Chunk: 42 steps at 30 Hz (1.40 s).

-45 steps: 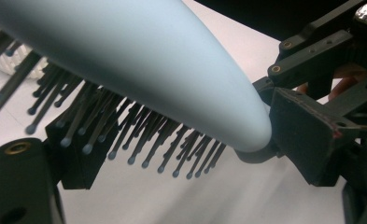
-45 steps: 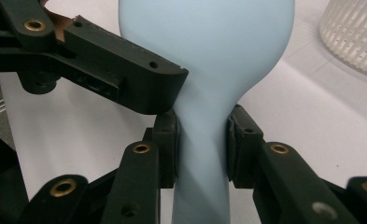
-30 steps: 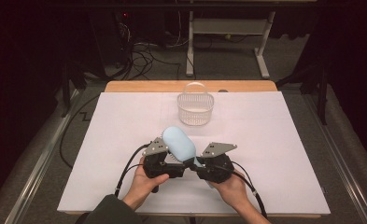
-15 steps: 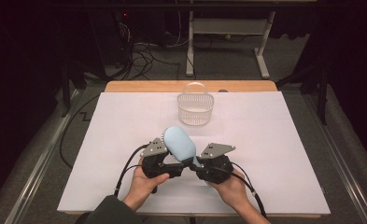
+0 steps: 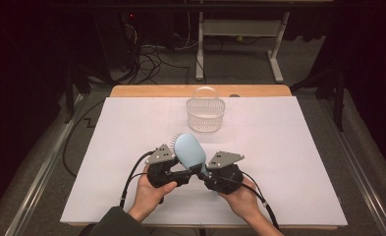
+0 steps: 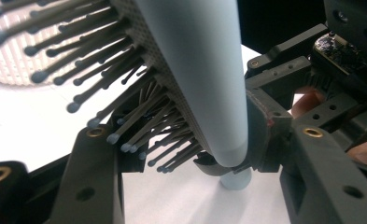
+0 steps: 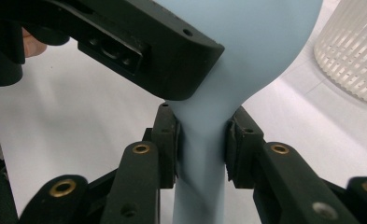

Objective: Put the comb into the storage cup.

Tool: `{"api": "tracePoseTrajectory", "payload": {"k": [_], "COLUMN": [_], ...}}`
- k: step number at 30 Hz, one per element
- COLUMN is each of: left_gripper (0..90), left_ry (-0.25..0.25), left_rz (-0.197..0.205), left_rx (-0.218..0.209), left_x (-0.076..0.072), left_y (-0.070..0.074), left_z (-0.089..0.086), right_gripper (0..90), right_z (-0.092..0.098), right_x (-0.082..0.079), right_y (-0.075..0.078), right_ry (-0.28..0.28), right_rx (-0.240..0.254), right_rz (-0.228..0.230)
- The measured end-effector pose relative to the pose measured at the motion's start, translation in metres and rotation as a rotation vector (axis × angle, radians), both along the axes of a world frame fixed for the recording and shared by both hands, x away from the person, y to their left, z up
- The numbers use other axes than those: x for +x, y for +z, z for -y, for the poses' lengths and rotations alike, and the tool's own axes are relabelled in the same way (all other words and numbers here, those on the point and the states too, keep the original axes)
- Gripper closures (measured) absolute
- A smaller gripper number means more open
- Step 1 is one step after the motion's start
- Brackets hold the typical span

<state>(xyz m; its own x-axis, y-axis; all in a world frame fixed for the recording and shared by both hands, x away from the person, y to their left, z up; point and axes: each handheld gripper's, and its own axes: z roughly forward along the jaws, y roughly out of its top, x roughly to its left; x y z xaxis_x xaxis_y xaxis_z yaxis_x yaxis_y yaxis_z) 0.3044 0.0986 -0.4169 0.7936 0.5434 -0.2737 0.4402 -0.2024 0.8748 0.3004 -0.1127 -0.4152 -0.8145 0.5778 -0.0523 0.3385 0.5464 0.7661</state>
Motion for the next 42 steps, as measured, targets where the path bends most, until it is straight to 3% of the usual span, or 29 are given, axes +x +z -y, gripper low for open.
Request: {"api": "tracePoseTrajectory", "payload": {"k": [10, 13, 24, 32, 37, 42], "left_gripper": [53.0, 53.3, 54.8, 55.2, 55.2, 55.2], "left_ry": [-0.023, -0.048, -0.062, -0.067, -0.048, -0.03], "left_rz": [-0.05, -0.063, -0.068, -0.079, -0.063, -0.052], "left_rx": [-0.025, -0.059, -0.069, -0.096, -0.104, -0.11], "left_x": [0.003, 0.005, 0.005, 0.006, 0.007, 0.007], "left_y": [0.001, 0.0, 0.001, 0.003, 0.006, 0.008], "left_z": [-0.005, -0.008, -0.01, -0.015, -0.022, -0.026], "right_gripper": [70.2, 70.2, 69.6, 63.9, 52.3, 46.7], "right_z": [-0.001, 0.001, 0.001, 0.003, 0.01, 0.014], "right_x": [0.001, 0.001, 0.003, 0.005, 0.006, 0.005], "right_y": [0.0, 0.002, 0.002, 0.003, 0.005, 0.005], "right_ry": [0.014, 0.023, 0.038, 0.036, 0.025, 0.027], "right_rx": [0.004, 0.024, 0.057, 0.091, 0.121, 0.135], "right_rz": [-0.007, -0.021, -0.062, -0.088, -0.099, -0.084]}}
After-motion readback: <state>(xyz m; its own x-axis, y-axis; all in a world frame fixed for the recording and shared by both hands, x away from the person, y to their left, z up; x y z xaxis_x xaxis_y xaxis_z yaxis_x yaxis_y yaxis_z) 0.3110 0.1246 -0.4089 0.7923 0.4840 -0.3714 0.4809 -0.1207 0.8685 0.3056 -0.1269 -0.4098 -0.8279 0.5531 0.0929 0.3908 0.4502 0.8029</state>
